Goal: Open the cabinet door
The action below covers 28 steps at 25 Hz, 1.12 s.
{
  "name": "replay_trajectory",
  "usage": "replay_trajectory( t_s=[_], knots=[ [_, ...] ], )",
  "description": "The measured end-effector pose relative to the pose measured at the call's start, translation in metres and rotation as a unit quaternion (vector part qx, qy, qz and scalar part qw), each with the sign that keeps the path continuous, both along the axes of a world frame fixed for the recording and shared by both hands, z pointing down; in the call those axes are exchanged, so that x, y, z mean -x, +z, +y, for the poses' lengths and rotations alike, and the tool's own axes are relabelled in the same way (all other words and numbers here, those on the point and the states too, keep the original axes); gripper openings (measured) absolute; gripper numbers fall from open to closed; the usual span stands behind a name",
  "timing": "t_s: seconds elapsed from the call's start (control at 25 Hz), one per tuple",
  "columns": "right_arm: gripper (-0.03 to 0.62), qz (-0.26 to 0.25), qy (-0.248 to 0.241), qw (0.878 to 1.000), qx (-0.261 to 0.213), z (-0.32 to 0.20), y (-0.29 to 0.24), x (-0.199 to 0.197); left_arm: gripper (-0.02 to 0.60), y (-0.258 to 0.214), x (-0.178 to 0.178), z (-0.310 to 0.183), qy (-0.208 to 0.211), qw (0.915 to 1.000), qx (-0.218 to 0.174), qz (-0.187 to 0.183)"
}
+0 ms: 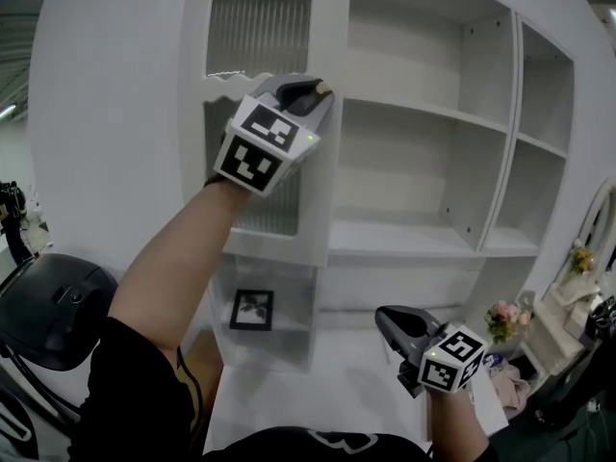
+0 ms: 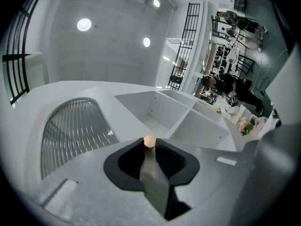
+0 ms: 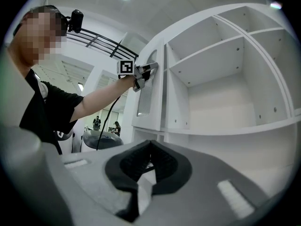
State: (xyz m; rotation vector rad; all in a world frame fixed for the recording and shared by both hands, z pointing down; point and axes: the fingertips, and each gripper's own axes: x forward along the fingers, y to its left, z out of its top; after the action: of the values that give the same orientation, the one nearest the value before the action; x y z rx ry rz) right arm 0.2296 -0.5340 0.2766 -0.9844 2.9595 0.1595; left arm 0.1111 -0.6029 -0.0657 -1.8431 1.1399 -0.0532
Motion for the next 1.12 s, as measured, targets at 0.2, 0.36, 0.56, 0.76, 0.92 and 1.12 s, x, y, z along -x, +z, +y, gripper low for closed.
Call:
replay_trajectory(
  t_s=[0.2, 0.36, 0.56, 0.76, 0.92, 1.12],
  knots=[
    [0.002, -0.006, 0.010, 1.000, 0.006, 0.015, -0.002, 0.013, 0.074, -0.002, 0.003, 0.018, 0.018, 0.9998, 0.001, 0.006],
    [0.002, -0.018, 0.011, 1.000, 0.003, 0.033, -0.009, 0.029, 0.074, -0.002, 0.005, 0.030, 0.029, 0.9995, 0.010, 0.004],
    [0.002, -0.035, 0.019, 0.999, 0.004, 0.054, -0.011, 0.042, 0.074, -0.002, 0.010, 0.048, 0.042, 0.9989, 0.019, 0.003],
    [0.002, -0.041, 0.026, 0.999, 0.000, 0.075, -0.012, 0.055, 0.074, -0.002, 0.018, 0.069, 0.058, 0.9980, 0.024, 0.002],
    [0.002, -0.040, 0.029, 0.999, 0.000, 0.090, -0.010, 0.066, 0.074, -0.003, 0.026, 0.090, 0.072, 0.9971, 0.023, 0.006],
    [0.002, -0.040, 0.031, 0.999, -0.001, 0.109, -0.012, 0.082, 0.074, -0.002, 0.038, 0.111, 0.090, 0.9954, 0.030, 0.012]
  ],
)
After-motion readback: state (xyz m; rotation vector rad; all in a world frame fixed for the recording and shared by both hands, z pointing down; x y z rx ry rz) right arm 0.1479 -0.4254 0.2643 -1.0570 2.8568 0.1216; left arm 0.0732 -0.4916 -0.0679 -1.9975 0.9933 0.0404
